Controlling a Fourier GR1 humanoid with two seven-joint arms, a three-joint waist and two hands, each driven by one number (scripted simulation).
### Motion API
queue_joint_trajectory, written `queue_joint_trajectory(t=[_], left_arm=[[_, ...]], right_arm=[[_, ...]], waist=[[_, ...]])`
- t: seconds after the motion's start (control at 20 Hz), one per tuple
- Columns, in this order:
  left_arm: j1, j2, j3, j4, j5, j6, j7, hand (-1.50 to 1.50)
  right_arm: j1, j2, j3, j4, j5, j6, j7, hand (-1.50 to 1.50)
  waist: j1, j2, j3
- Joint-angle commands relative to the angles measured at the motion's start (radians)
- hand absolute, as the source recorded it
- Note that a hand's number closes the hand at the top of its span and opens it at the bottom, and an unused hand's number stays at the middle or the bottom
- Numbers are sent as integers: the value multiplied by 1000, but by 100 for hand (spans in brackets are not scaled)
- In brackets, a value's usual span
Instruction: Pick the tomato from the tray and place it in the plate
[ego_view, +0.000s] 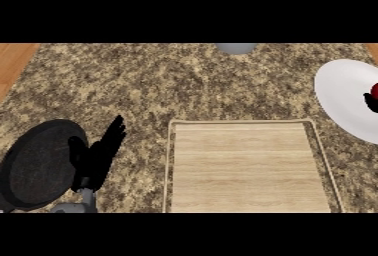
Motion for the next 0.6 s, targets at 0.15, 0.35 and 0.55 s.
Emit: queue_joint_trajectory(t=[0.15,0.35,0.55], left_arm=[[0,3,-4,20,-2,-10,11,0],[-7,3,-1,32,3,-17,13,0],[5,-14,-1,19,-2,9,19,0]], right_arm=[[-66,-54,7,175,9,158,-31,-150],[-82,-18,-50,169,-58,190,-166,-150],[-86,-43,-161,160,-171,241,-262,-150]], waist=[[21,13,2],[12,11,3],[-1,7,4]])
